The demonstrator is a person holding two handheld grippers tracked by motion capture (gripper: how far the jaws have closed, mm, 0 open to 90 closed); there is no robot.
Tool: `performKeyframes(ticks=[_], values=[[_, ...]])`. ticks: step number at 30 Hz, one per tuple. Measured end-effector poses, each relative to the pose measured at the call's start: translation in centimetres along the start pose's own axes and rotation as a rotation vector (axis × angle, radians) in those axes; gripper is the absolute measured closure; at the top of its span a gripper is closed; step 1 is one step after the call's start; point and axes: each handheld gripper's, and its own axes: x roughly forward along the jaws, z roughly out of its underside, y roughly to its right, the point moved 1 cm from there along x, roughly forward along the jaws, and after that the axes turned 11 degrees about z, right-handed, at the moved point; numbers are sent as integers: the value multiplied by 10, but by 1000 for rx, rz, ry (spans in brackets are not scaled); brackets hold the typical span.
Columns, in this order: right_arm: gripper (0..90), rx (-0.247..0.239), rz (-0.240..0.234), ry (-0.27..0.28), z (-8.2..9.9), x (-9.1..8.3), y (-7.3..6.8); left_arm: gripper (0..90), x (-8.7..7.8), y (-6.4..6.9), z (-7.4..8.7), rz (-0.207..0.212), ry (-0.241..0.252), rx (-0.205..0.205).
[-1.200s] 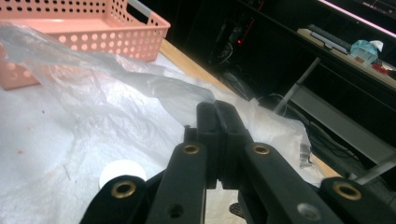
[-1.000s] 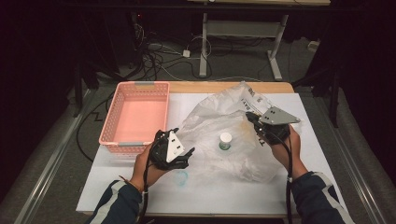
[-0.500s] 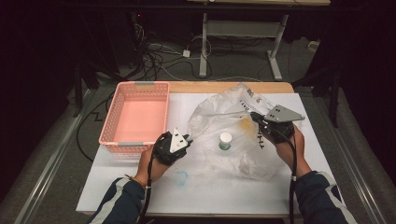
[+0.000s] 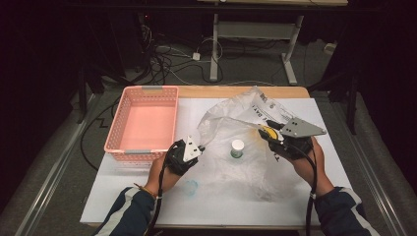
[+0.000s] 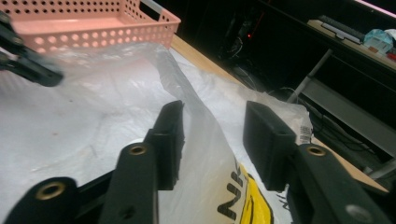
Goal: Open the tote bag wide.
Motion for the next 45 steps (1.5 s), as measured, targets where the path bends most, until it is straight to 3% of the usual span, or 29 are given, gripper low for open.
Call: performKeyframes(ticks=[4, 9, 15, 16, 19, 22, 24, 27, 29, 33, 37, 45], values=[[502, 17, -35, 7, 2, -18, -2, 862, 1, 0, 1, -6, -8, -13], [430, 10, -125, 18, 10, -43, -14, 864, 2, -1, 1, -13, -17, -16], [332, -16, -230, 54, 20, -83, -34, 865, 3, -1, 1, -12, -26, -18], [298, -44, -249, 62, 23, -90, -41, 865, 3, -1, 1, -10, -28, -16], [245, -96, -335, 27, 32, -99, -58, 864, 4, 0, 1, -11, -23, -17], [215, -150, -374, -29, 48, -97, -71, 864, 5, 1, 0, -9, -27, -13], [214, -157, -389, -66, 58, -93, -75, 864, 5, 1, 0, -8, -29, -13], [216, -216, -382, -134, 70, -88, -80, 865, 5, 1, 1, -6, -26, -14], [271, -223, -384, -152, 76, -84, -81, 864, 5, 0, 1, -6, -23, -18], [596, -233, -366, -209, 84, -73, -76, 863, 3, -2, 2, -14, -7, -20], [819, -187, -316, -188, 85, -70, -65, 863, -1, -4, 2, -24, 7, -23], [877, -135, -171, -62, 70, -78, -43, 862, -18, -6, -5, -25, 67, -26]])
